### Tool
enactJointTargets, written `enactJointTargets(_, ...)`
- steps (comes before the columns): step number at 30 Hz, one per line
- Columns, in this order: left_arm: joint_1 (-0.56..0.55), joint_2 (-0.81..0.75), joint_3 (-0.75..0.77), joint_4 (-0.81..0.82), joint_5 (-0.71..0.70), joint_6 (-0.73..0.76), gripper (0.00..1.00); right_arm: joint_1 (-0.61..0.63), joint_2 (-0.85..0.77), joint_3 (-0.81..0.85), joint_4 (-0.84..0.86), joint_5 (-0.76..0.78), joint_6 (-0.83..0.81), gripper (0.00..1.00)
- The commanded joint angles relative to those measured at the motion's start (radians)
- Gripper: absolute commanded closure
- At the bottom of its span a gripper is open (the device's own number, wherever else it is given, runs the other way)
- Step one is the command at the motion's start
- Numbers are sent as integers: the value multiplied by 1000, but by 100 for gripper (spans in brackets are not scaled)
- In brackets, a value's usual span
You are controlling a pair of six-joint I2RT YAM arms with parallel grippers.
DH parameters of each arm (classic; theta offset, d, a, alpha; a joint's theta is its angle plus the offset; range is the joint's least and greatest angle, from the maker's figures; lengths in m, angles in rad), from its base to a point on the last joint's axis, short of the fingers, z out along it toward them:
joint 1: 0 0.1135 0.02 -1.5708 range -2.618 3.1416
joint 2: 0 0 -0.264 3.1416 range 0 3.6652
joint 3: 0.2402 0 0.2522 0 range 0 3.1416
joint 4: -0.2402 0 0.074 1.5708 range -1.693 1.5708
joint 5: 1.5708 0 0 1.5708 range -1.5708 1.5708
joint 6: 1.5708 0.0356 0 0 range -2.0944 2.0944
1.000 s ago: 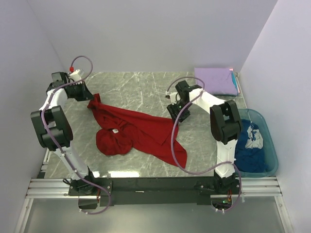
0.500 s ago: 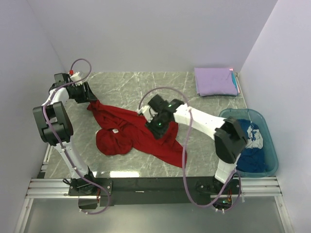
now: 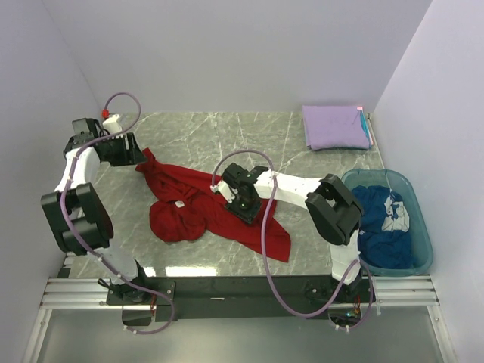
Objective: Fold and stack the t-shirts
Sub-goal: Flatten the tshirt out
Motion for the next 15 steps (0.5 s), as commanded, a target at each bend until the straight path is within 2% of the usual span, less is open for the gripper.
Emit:
enactJointTargets(1, 0, -80, -47, -31, 30, 69, 34, 7, 13, -27, 48, 41, 0, 58)
enactJointTargets(4, 0, -128, -85, -48, 36, 92, 34, 5, 13, -43, 54, 43, -1, 62)
enactJointTargets(8, -1, -204, -130, -87, 55, 151, 37, 4, -19, -59, 60, 60, -1, 84)
enactJointTargets(13, -1, -281, -192, -150, 13, 253, 37, 2, -150, -56, 17, 49, -43, 87)
enactJointTargets(15, -1, -297, -215, -162, 22, 296, 37, -14, -173, -31, -15, 38, -57, 98)
